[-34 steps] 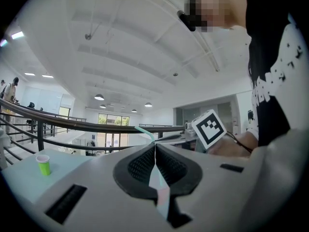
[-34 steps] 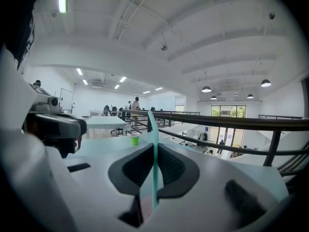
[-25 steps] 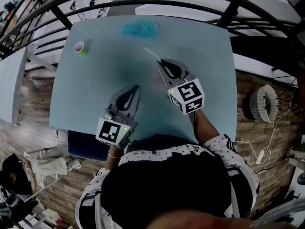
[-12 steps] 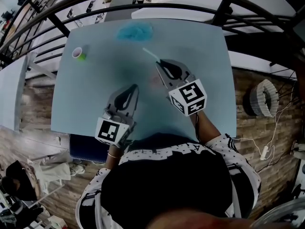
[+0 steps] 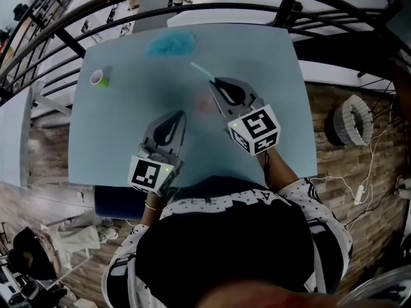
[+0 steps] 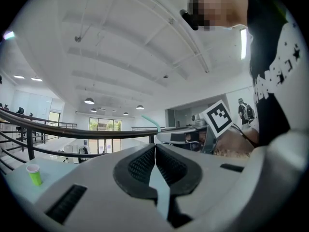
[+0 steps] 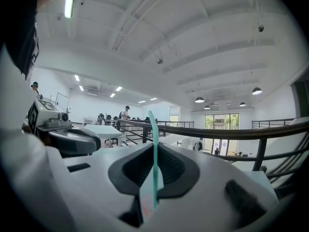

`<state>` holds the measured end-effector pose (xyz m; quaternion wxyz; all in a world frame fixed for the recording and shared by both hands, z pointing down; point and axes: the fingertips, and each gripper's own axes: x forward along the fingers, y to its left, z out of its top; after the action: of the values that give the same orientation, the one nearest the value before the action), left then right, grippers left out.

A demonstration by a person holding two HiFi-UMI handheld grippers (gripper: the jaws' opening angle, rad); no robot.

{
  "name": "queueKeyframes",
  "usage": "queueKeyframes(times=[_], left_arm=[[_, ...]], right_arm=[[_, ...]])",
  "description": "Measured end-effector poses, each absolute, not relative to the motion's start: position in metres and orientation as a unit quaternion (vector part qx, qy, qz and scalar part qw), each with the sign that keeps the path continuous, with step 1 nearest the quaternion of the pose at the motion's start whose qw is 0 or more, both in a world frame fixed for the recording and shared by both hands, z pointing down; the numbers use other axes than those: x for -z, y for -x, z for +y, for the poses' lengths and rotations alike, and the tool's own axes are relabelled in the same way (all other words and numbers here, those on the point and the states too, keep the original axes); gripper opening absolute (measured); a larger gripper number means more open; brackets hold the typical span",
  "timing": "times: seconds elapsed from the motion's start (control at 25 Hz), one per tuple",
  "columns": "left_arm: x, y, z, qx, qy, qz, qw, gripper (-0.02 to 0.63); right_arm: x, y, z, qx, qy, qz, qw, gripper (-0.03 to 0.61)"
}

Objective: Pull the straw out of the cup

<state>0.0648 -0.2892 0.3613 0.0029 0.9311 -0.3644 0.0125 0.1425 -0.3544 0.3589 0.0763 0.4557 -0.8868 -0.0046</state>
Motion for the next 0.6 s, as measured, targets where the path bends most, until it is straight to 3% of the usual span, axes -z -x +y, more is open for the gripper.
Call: queueKeyframes(times=[0.6], left_arm=[[-0.361,-0.072,-0.290,-0.014,-0.930,-0.368,0.003,0.015]], right_arm=[[-0.358,-0.155,-0.350,0.011,-0.461,-0.884,0.080,0.040]])
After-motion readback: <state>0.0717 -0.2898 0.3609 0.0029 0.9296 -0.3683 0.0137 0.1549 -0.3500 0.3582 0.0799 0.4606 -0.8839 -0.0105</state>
